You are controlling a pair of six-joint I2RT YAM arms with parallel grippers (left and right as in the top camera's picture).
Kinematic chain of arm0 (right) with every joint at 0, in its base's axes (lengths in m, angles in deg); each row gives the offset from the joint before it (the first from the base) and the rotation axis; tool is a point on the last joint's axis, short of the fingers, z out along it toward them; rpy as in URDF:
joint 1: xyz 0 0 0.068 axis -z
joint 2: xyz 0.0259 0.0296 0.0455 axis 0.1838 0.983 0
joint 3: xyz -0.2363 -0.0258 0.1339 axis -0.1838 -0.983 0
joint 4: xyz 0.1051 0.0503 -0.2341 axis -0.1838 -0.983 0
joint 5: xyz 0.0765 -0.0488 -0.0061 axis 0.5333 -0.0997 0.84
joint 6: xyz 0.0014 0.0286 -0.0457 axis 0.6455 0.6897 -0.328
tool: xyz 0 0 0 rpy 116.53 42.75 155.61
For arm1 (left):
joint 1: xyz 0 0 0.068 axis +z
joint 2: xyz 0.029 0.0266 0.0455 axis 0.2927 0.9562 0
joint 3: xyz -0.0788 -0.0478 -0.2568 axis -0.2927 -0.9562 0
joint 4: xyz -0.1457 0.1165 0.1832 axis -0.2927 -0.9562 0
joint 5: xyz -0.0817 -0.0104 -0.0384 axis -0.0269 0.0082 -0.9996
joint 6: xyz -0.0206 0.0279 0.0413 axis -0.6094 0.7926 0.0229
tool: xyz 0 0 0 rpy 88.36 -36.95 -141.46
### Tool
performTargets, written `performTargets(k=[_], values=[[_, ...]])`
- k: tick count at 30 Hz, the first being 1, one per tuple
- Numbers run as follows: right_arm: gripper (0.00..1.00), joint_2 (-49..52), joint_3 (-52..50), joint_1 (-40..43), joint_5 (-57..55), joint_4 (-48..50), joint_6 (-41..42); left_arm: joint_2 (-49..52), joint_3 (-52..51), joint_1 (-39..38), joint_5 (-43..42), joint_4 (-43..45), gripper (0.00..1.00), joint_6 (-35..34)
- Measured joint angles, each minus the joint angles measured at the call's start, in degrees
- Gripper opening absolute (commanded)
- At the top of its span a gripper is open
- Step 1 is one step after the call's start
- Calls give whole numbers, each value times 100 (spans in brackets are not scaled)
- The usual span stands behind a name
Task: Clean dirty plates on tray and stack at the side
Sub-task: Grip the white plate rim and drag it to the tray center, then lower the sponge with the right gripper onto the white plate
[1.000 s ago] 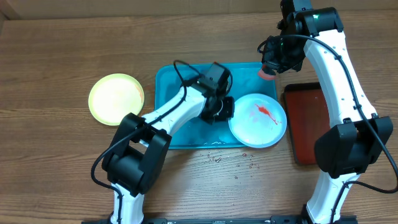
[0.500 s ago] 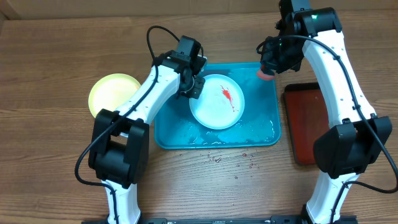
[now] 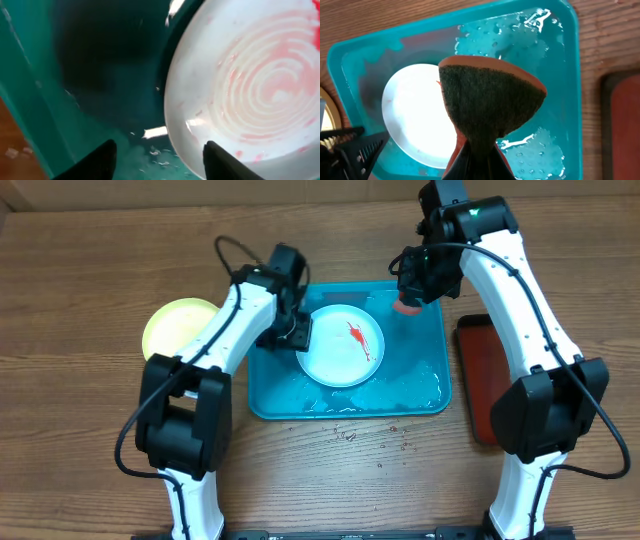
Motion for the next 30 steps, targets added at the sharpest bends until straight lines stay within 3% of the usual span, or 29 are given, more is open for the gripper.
performTargets(k=[7,12,16,30], values=[[4,0,0,-151,0,144,0,0,-647,164,-839,647,45,-822],[4,0,2,-179,0,149,-2,0,-911,151,-1051,828,27,-1139],[4,2,0,-179,0,166,-2,0,-914,151,-1032,920,5,-1132],[4,0,-164,-361,0,444,2,-42,-997,76,-420,1257,4,-448]])
